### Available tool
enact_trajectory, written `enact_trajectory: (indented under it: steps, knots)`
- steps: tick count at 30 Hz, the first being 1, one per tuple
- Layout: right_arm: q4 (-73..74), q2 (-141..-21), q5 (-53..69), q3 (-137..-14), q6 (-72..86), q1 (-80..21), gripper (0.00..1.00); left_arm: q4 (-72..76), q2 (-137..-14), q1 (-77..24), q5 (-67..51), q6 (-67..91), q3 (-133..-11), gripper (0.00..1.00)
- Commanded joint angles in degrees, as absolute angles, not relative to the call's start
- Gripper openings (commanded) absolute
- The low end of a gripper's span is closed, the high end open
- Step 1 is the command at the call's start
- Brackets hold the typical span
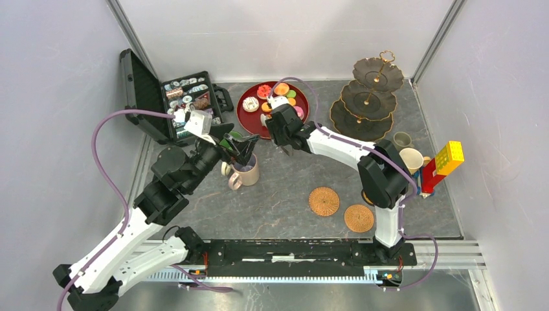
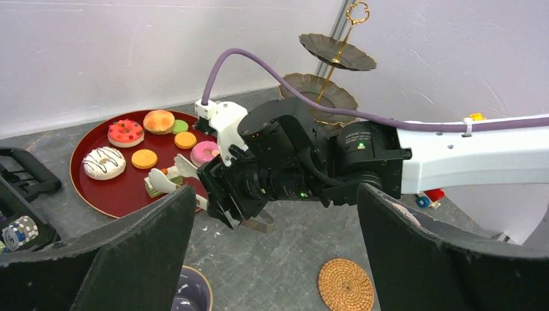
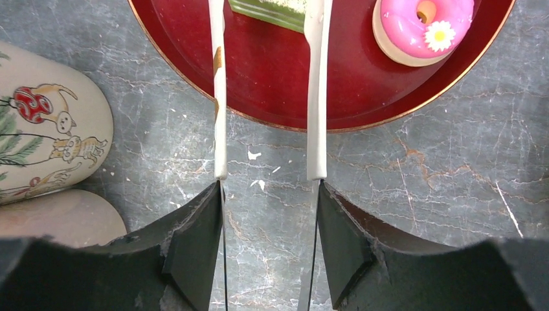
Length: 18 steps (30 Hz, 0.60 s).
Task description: Serve the afternoon tea
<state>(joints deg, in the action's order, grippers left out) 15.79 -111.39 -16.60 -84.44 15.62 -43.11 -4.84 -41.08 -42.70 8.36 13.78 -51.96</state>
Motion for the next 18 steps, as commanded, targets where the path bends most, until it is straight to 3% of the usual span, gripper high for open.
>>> enact_trajectory:
  steps: [1, 18]
  knots:
    - [15.6, -112.6, -18.2, -87.8, 15.6, -43.1, 0.59, -5.1, -39.7, -44.5, 12.0, 9.8, -54.7, 1.00]
    - [16.6, -115.5, -22.5, -90.3, 15.9, -43.1, 0.60, -5.4, -39.6, -47.3, 13.8, 9.2, -54.7, 1.00]
